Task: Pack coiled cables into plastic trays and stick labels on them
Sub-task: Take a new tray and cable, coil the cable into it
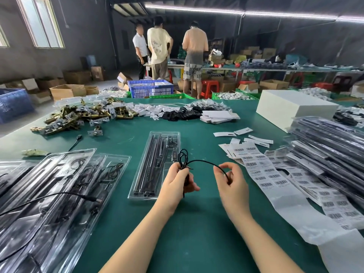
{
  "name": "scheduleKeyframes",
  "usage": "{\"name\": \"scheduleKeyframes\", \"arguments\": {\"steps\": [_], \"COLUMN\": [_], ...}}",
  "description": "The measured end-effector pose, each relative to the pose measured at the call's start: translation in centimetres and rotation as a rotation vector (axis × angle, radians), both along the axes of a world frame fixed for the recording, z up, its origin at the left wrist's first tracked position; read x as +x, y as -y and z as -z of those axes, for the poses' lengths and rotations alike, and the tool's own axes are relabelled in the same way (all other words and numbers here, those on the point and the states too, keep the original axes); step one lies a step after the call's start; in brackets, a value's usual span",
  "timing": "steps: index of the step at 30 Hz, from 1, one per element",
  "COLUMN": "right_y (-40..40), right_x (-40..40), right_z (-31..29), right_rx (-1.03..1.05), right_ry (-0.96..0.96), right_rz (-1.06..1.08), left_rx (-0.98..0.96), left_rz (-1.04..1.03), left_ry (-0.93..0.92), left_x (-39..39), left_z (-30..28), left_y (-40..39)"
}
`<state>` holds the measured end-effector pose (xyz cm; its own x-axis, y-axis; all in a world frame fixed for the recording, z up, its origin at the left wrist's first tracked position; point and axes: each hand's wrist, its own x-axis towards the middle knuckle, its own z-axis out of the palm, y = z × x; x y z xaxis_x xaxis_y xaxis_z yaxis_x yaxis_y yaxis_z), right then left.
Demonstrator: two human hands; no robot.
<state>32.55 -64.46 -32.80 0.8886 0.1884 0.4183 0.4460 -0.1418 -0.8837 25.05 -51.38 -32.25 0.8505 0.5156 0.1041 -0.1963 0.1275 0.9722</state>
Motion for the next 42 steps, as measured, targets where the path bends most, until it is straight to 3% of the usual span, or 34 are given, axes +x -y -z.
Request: {"name": "scheduleKeyframes", "arguments": {"steps": [4, 11, 17, 21, 42], "right_y": [-0.5, -0.5, -0.9, -1.0, -0.6], "right_x": [-1.3, -2.3, -2.6, -2.9, -3.4], "right_z": [0.9, 1.0, 1.1, 1.1, 1.2], "right_rx": [0.063, 0.052, -0.087, -0.045, -0.152], "right_ry": [0.12, 0.319, 0.321, 0.393, 0.464], "right_rz": [-0.073, 0.004, -0.079, 0.015, -0.027], "left_rx": [0.067, 0.094, 0.129, 0.126, 0.014], "left_rz": [0.032, 0.111, 0.066, 0.091, 0.001], "left_ry": [0.002, -0.006, -0.016, -0.01, 0.063], "left_x": [-0.3, -0.6, -0.2, -0.2, -0.4], "left_z": [0.2, 0.4, 0.8, 0.9, 0.8], "left_y": [0.3, 0.7, 1.0, 0.8, 0.9]}}
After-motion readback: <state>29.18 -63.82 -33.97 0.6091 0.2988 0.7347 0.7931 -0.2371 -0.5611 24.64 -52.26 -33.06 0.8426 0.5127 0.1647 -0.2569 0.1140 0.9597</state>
